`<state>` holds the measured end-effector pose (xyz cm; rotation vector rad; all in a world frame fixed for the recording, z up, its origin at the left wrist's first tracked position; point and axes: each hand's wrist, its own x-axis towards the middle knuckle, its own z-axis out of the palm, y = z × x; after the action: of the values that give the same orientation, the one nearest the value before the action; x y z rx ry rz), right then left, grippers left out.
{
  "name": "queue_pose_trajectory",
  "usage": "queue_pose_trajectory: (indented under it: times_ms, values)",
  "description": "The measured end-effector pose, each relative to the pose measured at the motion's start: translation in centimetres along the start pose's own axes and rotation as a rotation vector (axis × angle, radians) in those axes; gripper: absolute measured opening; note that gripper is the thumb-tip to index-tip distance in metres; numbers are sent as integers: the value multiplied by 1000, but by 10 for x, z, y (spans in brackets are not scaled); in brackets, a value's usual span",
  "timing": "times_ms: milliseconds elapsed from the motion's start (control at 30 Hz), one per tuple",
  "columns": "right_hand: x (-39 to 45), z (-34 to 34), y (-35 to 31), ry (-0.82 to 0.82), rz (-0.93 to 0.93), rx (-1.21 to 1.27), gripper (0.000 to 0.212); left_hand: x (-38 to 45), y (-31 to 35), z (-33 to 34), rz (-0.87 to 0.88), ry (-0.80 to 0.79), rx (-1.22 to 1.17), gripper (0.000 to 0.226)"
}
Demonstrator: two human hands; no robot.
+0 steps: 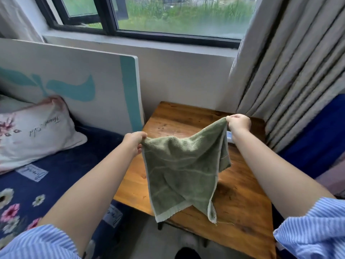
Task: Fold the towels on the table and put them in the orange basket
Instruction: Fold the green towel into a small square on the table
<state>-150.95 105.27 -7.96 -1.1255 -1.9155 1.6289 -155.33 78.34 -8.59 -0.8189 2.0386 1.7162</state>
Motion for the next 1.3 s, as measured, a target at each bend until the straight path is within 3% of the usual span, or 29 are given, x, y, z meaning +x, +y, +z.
queue_pose_trajectory:
  times_ms: [133,167,267,400,633,800,933,1000,1133,1267,1300]
  values:
    - [37,47,-37,-68,-39,-9,32,30,47,25,97,23,-77,6]
    - [46,54,-48,-76,-72,-30,29,36,62,32,135,37,-127,17]
    - [69,66,-83,-60,-268,-151,13,42,109,56,325,35,-232,32]
    - [85,79,-131,-2,-471,-254,21,49,154,79,484,41,-334,32]
    - [81,94,-134,39,-511,-335,23,83,156,59,525,130,-268,29]
    - [58,98,-58,-55,-277,-505,21,118,105,15,319,78,125,26]
    - [21,97,23,-218,-33,-782,17,137,48,-14,212,-2,754,14]
    - [-1,93,63,-277,82,-903,17,142,16,-28,158,-112,993,9]
    - [-53,83,134,-370,239,-1069,19,143,-46,-58,-73,-409,1343,40]
    - [-85,74,157,-532,271,-1259,10,139,-69,-76,-40,-502,1625,5]
    - [-95,72,162,-567,286,-1301,11,141,-76,-81,-29,-540,1695,13]
